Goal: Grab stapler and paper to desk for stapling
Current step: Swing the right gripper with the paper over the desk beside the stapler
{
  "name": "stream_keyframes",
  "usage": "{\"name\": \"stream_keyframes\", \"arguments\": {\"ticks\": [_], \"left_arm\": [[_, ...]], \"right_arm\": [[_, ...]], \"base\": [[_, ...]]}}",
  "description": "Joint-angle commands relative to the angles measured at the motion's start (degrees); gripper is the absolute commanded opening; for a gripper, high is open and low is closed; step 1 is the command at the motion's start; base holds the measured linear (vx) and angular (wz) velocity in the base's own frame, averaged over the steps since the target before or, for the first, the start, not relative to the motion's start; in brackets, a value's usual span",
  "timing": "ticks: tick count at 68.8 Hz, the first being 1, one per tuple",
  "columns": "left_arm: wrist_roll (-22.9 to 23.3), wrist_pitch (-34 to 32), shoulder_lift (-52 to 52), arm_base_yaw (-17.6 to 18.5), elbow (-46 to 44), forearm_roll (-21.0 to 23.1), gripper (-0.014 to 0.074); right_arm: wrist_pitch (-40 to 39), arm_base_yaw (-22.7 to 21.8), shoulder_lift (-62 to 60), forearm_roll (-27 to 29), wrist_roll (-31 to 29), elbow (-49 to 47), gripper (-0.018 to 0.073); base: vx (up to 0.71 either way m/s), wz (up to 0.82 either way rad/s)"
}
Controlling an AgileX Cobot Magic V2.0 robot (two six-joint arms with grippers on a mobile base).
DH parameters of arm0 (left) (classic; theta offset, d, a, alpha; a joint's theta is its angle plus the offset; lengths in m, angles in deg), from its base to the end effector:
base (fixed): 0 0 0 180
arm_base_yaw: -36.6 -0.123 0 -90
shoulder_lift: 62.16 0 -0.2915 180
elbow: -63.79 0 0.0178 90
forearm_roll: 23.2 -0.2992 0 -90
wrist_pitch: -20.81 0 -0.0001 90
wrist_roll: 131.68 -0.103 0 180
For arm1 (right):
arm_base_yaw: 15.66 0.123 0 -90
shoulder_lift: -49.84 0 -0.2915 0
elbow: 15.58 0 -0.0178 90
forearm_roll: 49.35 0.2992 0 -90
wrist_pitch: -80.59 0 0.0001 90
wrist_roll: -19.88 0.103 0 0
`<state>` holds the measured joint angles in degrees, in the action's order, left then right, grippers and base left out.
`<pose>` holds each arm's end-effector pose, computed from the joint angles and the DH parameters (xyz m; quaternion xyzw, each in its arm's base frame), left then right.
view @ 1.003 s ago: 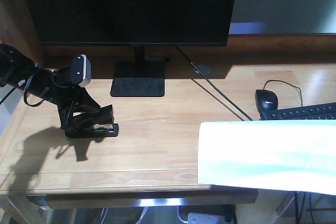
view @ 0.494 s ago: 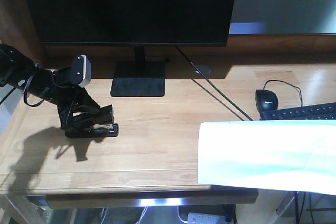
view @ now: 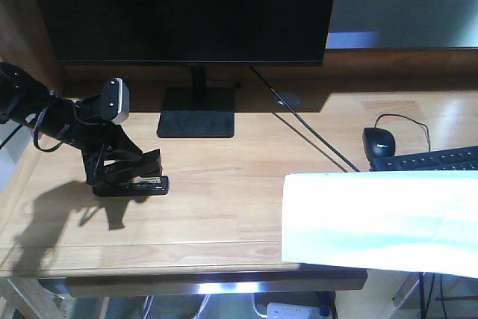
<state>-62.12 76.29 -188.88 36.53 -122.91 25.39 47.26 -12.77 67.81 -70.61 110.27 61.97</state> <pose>0.4647 -0.0631 0.1446 0.6223 0.7003 -0.1689 0.3062 0.1118 0.0262 0.2460 0.2308 0.4817 0.5572 0.6357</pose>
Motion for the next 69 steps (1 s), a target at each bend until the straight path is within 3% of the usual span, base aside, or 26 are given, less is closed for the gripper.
{"name": "stream_keyframes", "arguments": {"ticks": [1, 46, 60, 65, 69], "left_arm": [[0.6, 0.6, 3.6, 0.2, -1.4, 2.6, -0.0006], [0.6, 0.6, 3.6, 0.2, -1.4, 2.6, -0.0006], [0.6, 0.6, 3.6, 0.2, -1.4, 2.6, -0.0006], [0.6, 0.6, 3.6, 0.2, -1.4, 2.6, -0.0006], [0.6, 0.6, 3.6, 0.2, -1.4, 2.6, -0.0006]], "right_arm": [[-3.3, 0.0, 0.6, 0.1, -0.4, -1.6, -0.0002], [-3.3, 0.0, 0.6, 0.1, -0.4, -1.6, -0.0002], [-2.6, 0.0, 0.9, 7.7, -3.4, -1.7, -0.0002], [-2.4, 0.0, 0.9, 4.6, -5.6, -2.5, -0.0002], [-1.2, 0.0, 1.1, -3.7, -6.7, -4.3, -0.0002]], "base": [[0.0, 0.0], [0.0, 0.0], [0.0, 0.0], [0.0, 0.0], [0.0, 0.0]]}}
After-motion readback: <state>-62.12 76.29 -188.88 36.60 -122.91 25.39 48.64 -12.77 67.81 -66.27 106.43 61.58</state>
